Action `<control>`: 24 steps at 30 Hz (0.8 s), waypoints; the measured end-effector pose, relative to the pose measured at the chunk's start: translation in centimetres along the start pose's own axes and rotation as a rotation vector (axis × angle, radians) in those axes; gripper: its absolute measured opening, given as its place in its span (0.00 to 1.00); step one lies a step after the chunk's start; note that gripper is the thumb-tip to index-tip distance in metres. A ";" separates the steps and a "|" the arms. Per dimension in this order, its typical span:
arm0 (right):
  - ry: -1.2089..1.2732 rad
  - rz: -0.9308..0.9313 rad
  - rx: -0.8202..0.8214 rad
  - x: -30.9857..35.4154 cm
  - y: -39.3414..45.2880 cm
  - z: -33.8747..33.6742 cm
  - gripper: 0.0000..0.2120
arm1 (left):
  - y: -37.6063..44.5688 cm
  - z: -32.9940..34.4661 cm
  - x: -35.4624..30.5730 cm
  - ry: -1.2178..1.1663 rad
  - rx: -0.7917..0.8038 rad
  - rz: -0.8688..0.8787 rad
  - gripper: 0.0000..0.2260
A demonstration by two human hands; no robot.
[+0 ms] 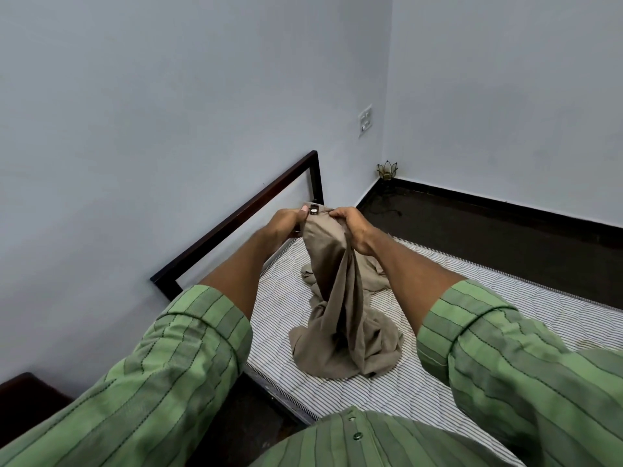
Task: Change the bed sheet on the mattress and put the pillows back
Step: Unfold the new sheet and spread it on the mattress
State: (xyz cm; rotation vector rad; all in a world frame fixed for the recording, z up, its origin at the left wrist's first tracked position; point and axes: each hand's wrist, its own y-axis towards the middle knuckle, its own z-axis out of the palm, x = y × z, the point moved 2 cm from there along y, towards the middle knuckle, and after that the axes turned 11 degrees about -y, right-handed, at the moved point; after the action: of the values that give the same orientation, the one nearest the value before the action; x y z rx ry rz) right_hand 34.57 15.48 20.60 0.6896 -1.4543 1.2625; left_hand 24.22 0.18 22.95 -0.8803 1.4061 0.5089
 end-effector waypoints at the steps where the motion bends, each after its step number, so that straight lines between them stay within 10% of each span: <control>1: 0.020 -0.004 0.003 0.0 -0.2 0.0 0.22 | 0.1 0.3 0.0 -0.046 0.019 -0.009 0.17; 14: 0.015 -0.090 -0.010 -0.9 0.0 -1.7 0.09 | -0.2 0.8 -0.2 0.073 0.036 0.150 0.13; 19: -0.090 0.082 0.358 -1.6 -0.2 -1.1 0.15 | -0.4 1.2 -0.3 -0.121 0.005 0.212 0.10; 24: -0.251 -0.173 -0.208 -1.9 0.4 -0.9 0.14 | -1.3 1.7 -0.6 -0.795 0.198 -0.067 0.12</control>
State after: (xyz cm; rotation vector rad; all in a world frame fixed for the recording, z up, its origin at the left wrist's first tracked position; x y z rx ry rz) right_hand 35.04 16.09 18.58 0.8353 -1.6637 0.9011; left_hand 26.23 0.80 23.73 -0.4720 0.6799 0.5714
